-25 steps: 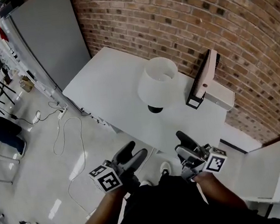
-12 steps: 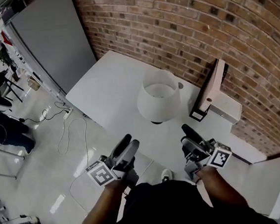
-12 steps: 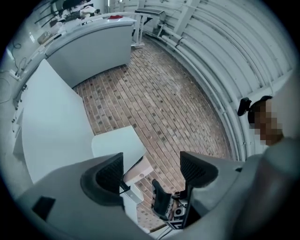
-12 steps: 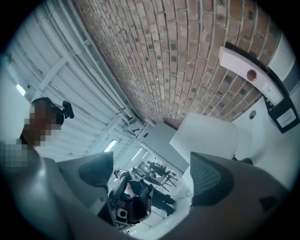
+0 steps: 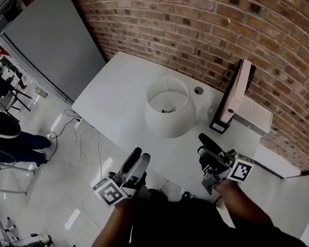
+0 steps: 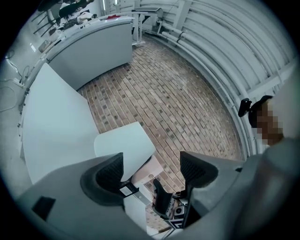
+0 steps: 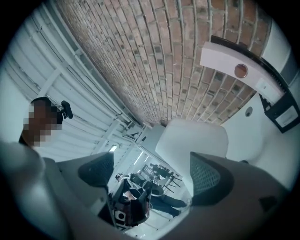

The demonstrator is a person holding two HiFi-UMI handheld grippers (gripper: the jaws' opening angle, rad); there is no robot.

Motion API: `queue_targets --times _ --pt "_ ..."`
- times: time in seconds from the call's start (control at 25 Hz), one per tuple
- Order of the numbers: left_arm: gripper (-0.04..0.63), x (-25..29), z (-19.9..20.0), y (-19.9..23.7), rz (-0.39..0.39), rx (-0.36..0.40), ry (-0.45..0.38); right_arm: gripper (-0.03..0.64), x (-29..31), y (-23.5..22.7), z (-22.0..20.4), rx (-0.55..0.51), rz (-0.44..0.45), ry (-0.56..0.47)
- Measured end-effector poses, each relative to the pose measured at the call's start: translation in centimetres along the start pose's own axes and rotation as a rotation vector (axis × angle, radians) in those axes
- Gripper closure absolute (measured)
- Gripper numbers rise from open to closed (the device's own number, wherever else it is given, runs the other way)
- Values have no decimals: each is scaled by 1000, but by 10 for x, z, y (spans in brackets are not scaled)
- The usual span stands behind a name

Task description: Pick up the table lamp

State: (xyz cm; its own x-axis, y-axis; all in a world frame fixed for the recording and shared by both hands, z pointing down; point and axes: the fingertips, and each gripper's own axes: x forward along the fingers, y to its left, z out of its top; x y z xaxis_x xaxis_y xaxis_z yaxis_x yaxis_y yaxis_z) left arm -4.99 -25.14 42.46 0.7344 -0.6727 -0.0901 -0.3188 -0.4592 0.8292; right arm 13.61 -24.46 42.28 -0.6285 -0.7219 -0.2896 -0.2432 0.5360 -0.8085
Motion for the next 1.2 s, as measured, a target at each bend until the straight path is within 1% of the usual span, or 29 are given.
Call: queue_targets --times 0.08,0.2,0.36,0.44,0.56,0.76,0.92,1.04,1.2 --pt "218 3 7 3 -4 5 1 117 0 -6 4 13 -11 -22" --pt "218 15 28 1 -52 -10 -12 117 6 -15 12 27 -24 -61" --pt "218 24 55 34 -79 -106 -34 117 14 -22 26 51 -47 -140" --pt "218 31 70 45 -104 -149 -52 117 17 -27 32 33 -71 -158" --pt "218 43 84 61 -128 -192 -65 117 20 -39 42 -2 -112 -175" --pt "218 53 94 90 -126 -231 -78 117 19 -57 56 -7 -163 -218" --pt "218 61 94 115 -129 -294 -75 117 19 -78 61 6 -192 -240" --pt "218 68 94 133 -145 -366 -102 117 19 -98 63 45 -197 -276" --pt "218 87 89 155 -142 -409 -107 114 16 -134 65 145 -198 -358"
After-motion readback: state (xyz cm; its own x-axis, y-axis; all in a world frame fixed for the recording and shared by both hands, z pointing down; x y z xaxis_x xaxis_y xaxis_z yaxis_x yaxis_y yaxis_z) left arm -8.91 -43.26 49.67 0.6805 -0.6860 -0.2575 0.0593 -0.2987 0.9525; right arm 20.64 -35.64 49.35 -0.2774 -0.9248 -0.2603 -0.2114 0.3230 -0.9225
